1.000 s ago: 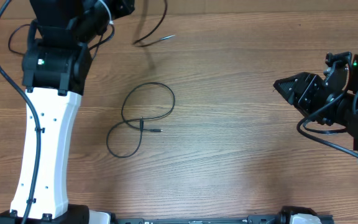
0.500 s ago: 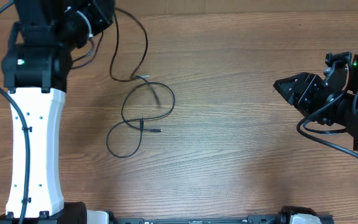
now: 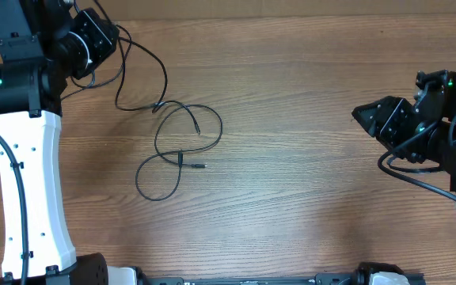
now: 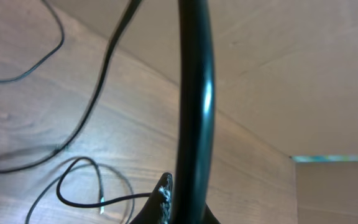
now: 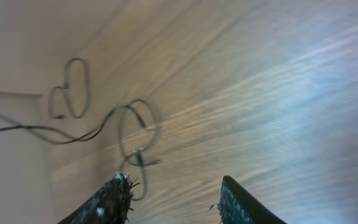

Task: Untangle cables
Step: 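Drag the held cable with the left gripper to the far left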

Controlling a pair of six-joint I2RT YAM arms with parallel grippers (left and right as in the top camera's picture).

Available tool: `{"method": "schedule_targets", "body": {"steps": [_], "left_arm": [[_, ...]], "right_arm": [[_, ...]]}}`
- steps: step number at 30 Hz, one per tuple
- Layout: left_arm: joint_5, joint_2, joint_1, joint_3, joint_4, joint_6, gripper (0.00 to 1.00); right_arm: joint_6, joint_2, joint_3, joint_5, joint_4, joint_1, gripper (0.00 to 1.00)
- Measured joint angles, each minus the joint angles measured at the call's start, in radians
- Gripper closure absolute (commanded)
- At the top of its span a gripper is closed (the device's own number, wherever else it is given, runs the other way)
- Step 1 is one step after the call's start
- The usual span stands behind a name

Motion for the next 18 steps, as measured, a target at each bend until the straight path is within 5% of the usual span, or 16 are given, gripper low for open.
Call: {"method": "schedule_targets", "body": {"steps": [18], "left_arm": [[-0.024,0.000,0.140,-0.006,-0.151,-0.027,0.96]], "right_arm": [[0.000,0.000,0.000,0.091,-0.036,0.000,0.58]]}}
